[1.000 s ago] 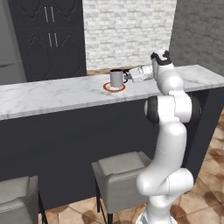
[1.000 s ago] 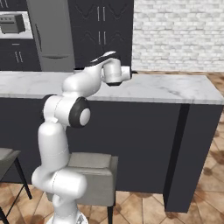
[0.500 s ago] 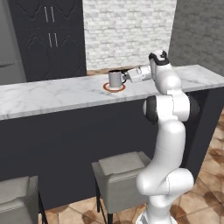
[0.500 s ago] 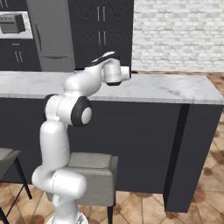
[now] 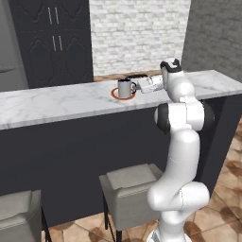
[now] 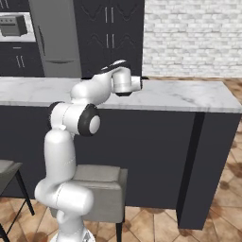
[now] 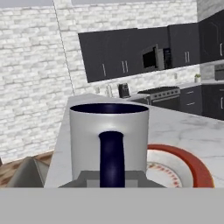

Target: Pick the cup of tea, navigate to the dining table, and place it on the saucer.

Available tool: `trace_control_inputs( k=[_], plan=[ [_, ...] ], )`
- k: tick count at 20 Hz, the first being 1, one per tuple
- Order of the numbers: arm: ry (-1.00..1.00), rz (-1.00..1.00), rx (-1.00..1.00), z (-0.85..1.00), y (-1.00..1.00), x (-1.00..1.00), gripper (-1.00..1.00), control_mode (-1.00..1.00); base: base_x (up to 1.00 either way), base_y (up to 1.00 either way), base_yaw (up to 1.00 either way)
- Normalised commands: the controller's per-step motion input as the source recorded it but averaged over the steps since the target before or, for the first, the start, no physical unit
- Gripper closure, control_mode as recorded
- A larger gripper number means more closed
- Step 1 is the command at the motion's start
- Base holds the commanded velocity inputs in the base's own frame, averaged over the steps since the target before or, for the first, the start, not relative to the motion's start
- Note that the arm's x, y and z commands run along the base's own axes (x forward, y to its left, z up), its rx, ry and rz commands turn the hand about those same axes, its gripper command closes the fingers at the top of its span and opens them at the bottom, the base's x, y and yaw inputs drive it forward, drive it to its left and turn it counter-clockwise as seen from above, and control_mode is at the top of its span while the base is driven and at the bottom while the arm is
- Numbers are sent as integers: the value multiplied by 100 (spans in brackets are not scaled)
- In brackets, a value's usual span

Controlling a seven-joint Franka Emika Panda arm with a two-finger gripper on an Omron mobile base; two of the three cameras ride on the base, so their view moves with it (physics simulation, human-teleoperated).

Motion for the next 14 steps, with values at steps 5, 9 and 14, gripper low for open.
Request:
trace_control_inputs(
  k=[5, 9, 14],
  plan=[
    [0, 0, 0, 0, 0, 3, 100, -100, 0, 0, 0],
    [-2, 0, 0, 0, 0, 1, 100, -100, 0, 0, 0],
    [-4, 0, 0, 0, 0, 4, 100, -100, 0, 0, 0]
  ],
)
